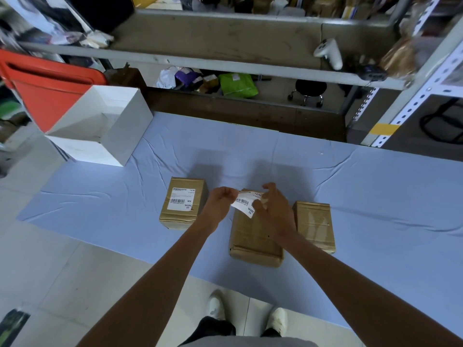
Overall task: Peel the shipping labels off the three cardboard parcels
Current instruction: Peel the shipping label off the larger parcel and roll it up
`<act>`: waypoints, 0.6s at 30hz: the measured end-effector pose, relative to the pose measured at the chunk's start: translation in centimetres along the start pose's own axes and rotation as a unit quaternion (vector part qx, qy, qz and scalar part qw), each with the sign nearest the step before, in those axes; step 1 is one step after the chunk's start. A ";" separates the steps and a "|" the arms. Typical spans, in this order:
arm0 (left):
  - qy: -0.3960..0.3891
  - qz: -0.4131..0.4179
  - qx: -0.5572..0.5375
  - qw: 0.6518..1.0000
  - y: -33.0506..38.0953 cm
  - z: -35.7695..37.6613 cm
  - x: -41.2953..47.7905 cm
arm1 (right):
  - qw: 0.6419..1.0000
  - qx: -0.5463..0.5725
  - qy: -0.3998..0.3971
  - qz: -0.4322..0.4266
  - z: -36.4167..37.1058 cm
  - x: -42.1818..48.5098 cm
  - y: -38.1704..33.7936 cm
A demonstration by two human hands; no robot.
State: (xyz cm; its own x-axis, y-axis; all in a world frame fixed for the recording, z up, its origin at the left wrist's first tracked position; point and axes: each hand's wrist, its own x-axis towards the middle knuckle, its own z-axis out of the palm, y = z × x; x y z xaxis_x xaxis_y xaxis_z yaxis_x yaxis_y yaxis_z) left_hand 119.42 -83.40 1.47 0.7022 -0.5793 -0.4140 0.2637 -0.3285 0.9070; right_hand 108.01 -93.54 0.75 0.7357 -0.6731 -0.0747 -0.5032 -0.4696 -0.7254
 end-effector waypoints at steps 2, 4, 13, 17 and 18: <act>0.011 0.002 -0.017 1.000 0.0 0.1 0.3 | 0.998 0.015 -0.037 -0.043 0.0 -0.3 -0.4; 0.026 -0.002 -0.040 0.999 0.1 0.2 0.6 | 0.991 -0.051 -0.070 -0.100 0.2 -0.3 -0.3; 0.013 0.031 -0.070 0.997 0.2 -0.2 0.1 | 0.998 0.055 -0.007 -0.040 -0.2 0.0 -0.6; -0.012 0.043 -0.074 0.996 0.2 -0.8 -0.5 | 0.997 0.082 -0.002 0.007 -0.8 0.6 -0.6; -0.023 0.045 -0.078 0.996 0.2 -0.9 -0.6 | 0.996 0.087 -0.003 0.010 -0.9 0.6 -0.7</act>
State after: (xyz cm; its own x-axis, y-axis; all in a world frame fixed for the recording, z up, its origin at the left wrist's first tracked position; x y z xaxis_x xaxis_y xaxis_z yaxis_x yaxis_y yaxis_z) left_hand 119.59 -82.47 2.02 0.6971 -0.6362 -0.3307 0.3032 -0.1564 0.9400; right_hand 108.43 -94.15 1.83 0.7287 -0.6784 -0.0940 -0.4322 -0.3490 -0.8315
